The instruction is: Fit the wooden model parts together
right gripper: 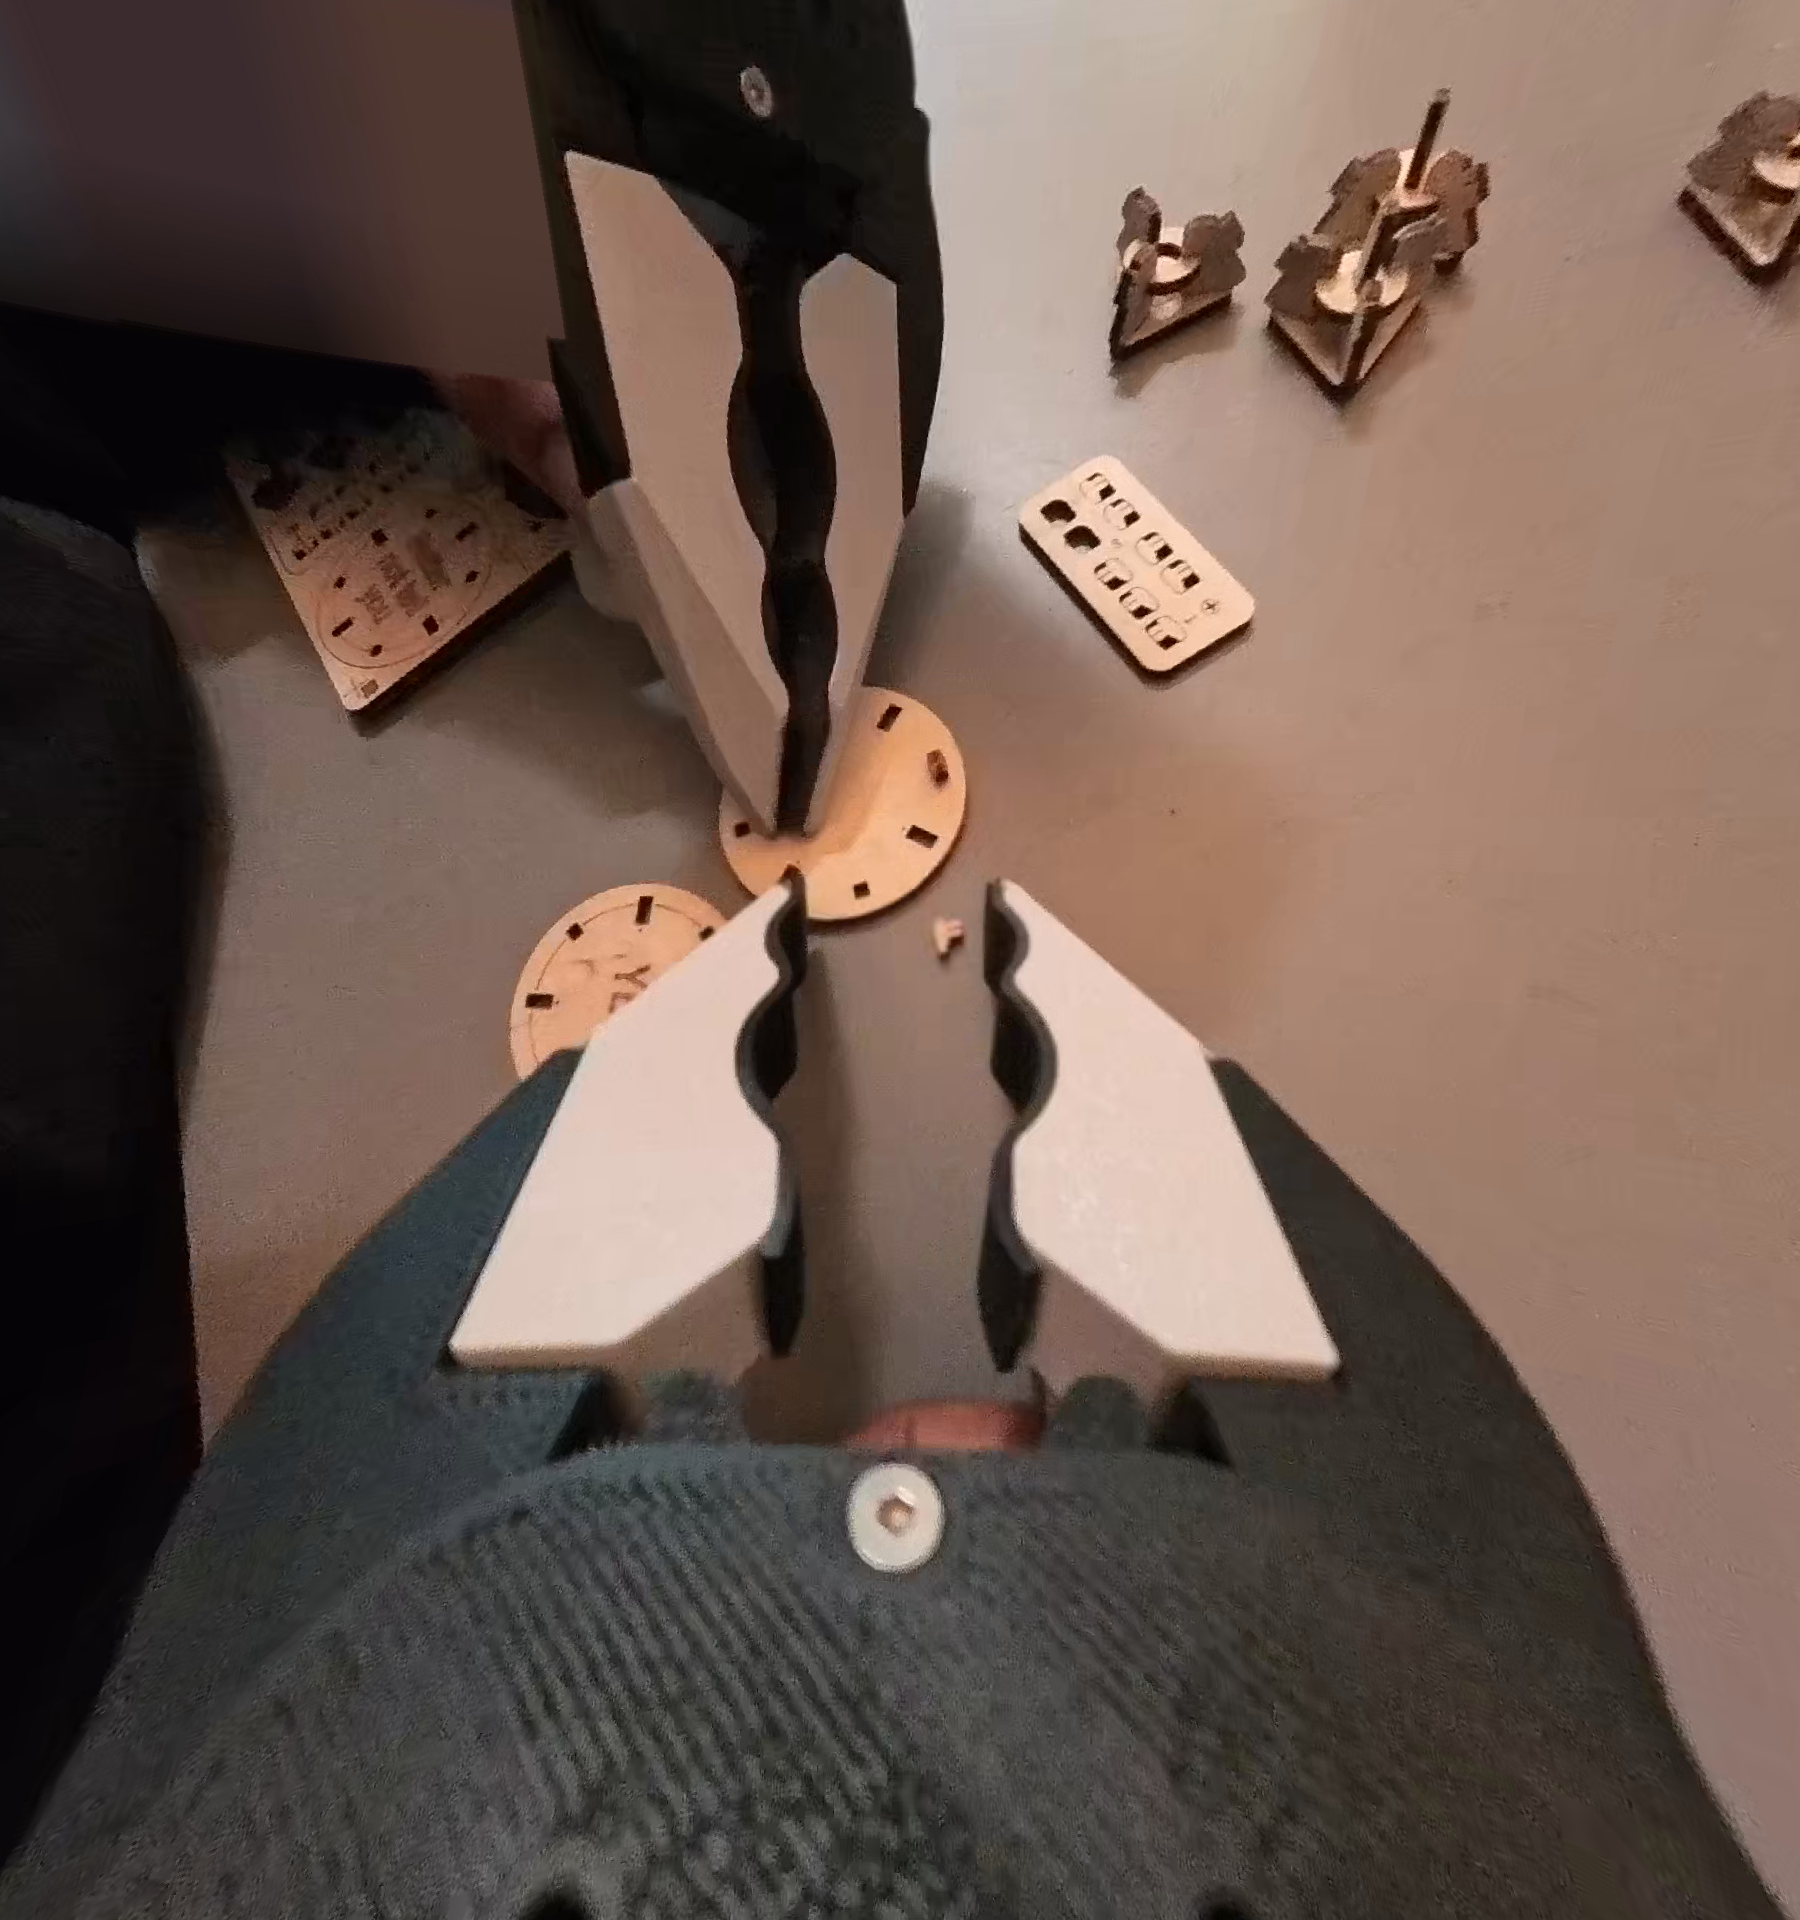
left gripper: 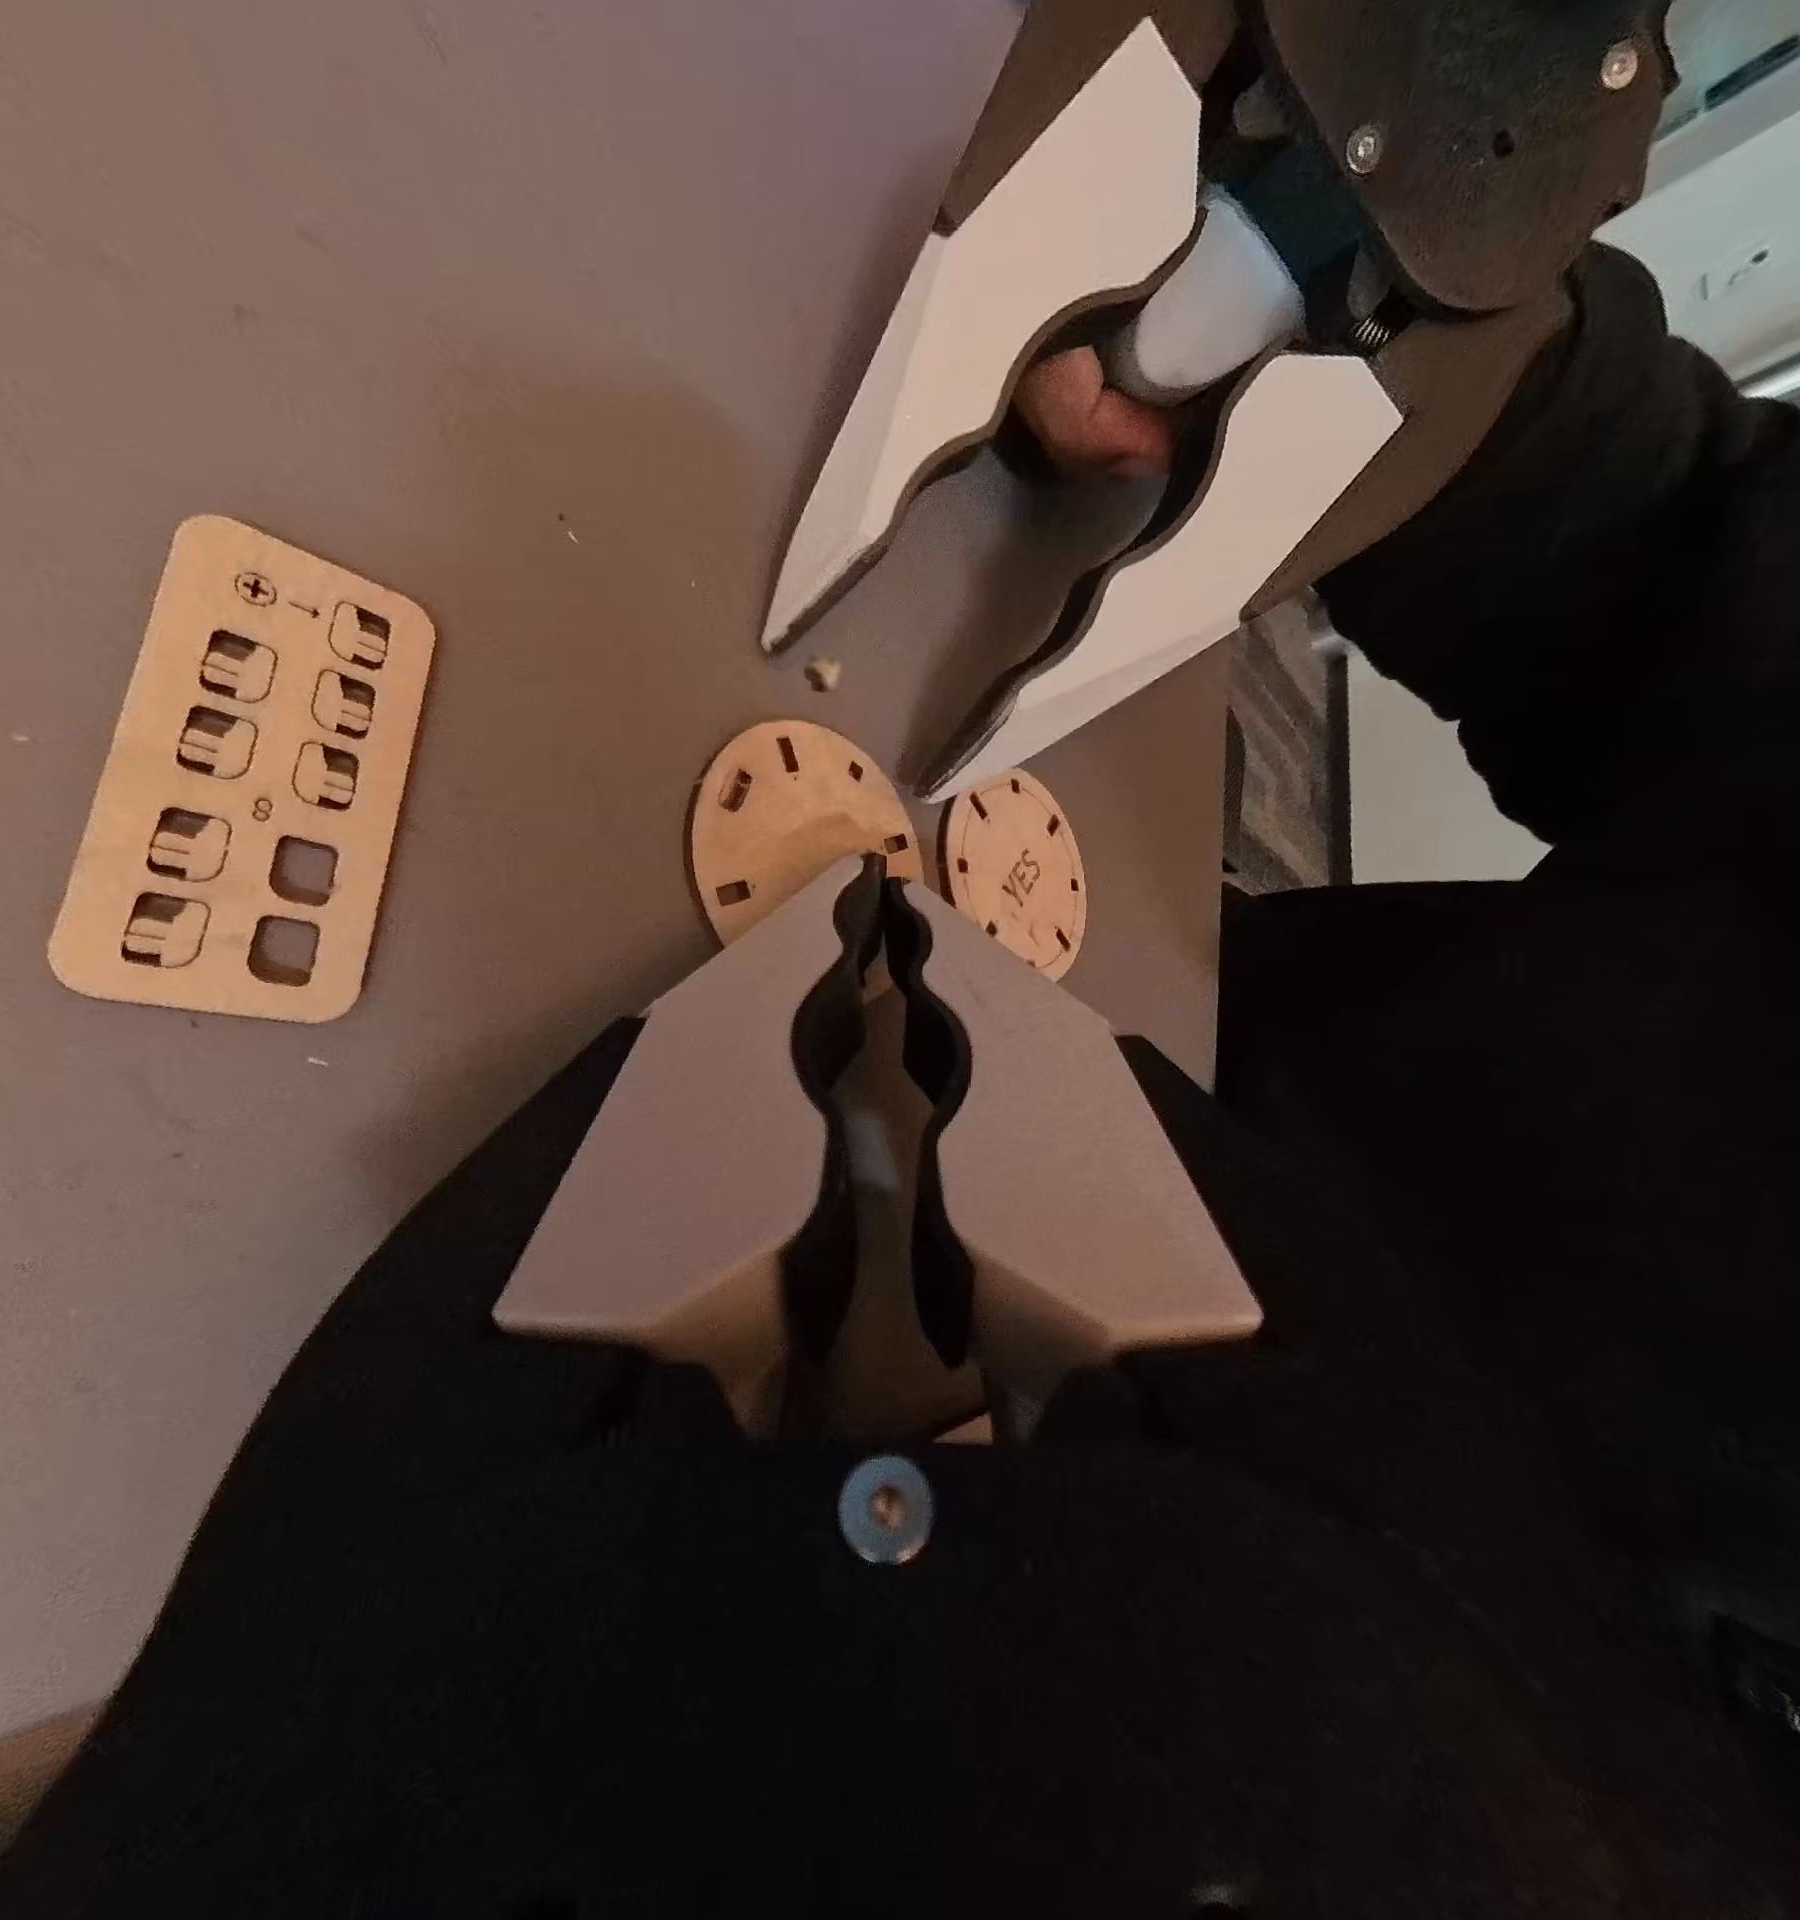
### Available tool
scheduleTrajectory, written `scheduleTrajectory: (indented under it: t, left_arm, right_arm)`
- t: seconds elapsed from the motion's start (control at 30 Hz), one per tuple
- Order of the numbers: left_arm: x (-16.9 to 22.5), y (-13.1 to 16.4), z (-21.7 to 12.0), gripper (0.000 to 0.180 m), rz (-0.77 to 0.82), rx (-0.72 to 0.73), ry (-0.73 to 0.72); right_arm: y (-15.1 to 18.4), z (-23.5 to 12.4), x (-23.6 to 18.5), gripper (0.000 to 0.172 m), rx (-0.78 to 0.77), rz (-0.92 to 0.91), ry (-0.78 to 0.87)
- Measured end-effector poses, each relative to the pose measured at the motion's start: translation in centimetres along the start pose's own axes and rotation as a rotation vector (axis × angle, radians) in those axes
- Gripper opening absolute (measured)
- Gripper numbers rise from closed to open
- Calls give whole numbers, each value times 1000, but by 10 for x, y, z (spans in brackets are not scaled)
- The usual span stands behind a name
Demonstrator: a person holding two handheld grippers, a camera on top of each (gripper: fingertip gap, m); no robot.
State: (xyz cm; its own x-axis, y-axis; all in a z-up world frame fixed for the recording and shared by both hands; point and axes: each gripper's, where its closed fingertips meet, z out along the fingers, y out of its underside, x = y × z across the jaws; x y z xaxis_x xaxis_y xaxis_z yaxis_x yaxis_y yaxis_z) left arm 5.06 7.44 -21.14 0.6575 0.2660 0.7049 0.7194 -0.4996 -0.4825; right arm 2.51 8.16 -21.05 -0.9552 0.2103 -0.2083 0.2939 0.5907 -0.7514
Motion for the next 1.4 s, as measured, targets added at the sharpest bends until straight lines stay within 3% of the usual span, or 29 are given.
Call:
scheduleTrajectory:
  t: [0.07,0.2,0.4,0.53,0.8,0.9,1.0,1.07,1.13,1.2,1.23,1.27,1.33,1.4]
  left_arm:
    - [3,0,-1,0,19,-6,12]
    - [30,-20,-19,2,79,119,132]
    - [-1,-38,-44,1,251,211,-175]
    - [-5,-45,-50,1,283,264,-202]
    - [-10,-54,-57,2,374,347,-254]
    - [-7,-60,-63,9,416,399,-289]
    - [-7,-72,-76,37,452,505,-384]
    - [-3,-78,-86,37,507,561,-435]
    - [-1,-84,-100,37,565,627,-518]
    - [4,-88,-111,34,662,658,-610]
    - [7,-87,-113,20,710,644,-649]
    - [11,-86,-113,4,753,634,-684]
    - [18,-87,-114,0,807,662,-730]
    - [25,-89,-114,0,824,697,-735]
  right_arm:
    - [1,0,-1,34,-1,-24,31]
    - [1,0,0,37,-4,-57,73]
    - [-10,-11,6,35,93,5,68]
    - [-22,-25,9,23,203,-15,127]
    - [-46,-84,29,29,551,-33,395]
    - [-46,-85,26,26,554,-59,399]
    - [-44,-79,27,25,514,-83,424]
    - [-43,-78,32,24,488,-104,488]
    - [-42,-79,39,38,461,-125,562]
    - [-40,-81,49,61,436,-138,644]
    - [-40,-82,52,64,427,-150,684]
    - [-40,-83,55,64,420,-169,716]
    - [-40,-87,57,61,410,-225,787]
    - [-40,-90,56,41,393,-338,869]
